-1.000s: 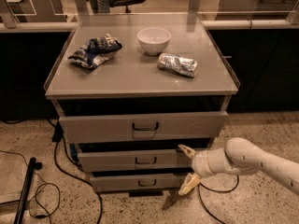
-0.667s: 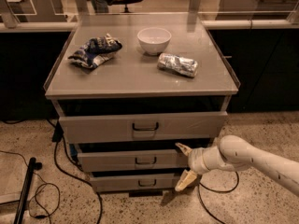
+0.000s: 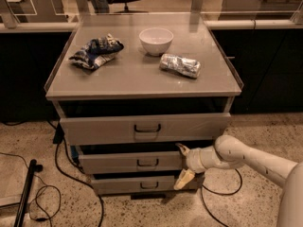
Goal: Open middle drawer
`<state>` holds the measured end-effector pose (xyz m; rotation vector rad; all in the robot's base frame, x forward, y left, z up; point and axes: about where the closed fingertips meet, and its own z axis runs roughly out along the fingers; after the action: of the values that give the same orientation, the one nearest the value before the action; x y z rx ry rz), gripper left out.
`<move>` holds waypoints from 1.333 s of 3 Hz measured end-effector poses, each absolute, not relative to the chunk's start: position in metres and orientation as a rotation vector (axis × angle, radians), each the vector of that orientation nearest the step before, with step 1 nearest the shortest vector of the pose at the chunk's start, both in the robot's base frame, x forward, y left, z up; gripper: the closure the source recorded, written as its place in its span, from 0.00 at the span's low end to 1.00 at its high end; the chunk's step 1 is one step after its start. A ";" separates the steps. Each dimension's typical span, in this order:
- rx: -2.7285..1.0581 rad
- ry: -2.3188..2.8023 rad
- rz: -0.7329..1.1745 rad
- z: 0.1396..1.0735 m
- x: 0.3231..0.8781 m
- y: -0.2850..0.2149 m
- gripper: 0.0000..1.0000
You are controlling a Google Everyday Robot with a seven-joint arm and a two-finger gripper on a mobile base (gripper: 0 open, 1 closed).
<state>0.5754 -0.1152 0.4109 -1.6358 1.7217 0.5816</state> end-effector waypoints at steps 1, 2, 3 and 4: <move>-1.635 1.722 0.581 0.410 0.576 -0.115 0.18; -1.635 1.721 0.581 0.410 0.576 -0.115 0.42; -1.635 1.721 0.582 0.410 0.576 -0.115 0.64; -1.635 1.721 0.581 0.422 0.577 -0.121 0.96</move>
Offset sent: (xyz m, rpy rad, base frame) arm 0.0009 0.0002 -0.0006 0.0004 -0.0003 -0.0004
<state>0.5770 -0.1207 0.4223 -1.6352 1.7214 0.5815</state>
